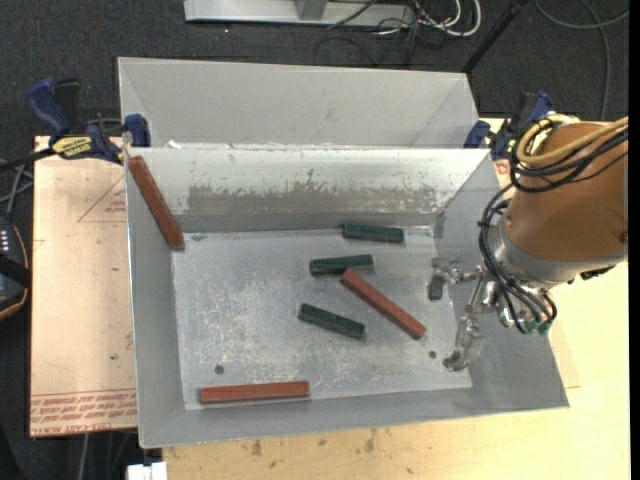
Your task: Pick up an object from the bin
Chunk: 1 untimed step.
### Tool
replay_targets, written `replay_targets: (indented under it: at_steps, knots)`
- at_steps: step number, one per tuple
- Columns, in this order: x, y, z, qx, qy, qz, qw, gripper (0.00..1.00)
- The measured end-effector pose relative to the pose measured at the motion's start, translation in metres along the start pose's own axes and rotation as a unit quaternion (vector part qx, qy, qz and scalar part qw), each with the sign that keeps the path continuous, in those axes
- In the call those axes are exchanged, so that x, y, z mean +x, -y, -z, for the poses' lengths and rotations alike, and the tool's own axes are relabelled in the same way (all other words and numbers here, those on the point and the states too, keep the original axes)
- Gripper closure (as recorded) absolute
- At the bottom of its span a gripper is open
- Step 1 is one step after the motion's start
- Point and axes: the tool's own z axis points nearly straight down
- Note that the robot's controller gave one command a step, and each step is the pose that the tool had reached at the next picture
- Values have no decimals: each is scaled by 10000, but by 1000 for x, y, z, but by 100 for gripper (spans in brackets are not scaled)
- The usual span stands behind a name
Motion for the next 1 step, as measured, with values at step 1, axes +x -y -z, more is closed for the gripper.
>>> replay_targets:
  at_steps: [1]
  knots:
    - [-2,0,4,5,36,13,10000,0]
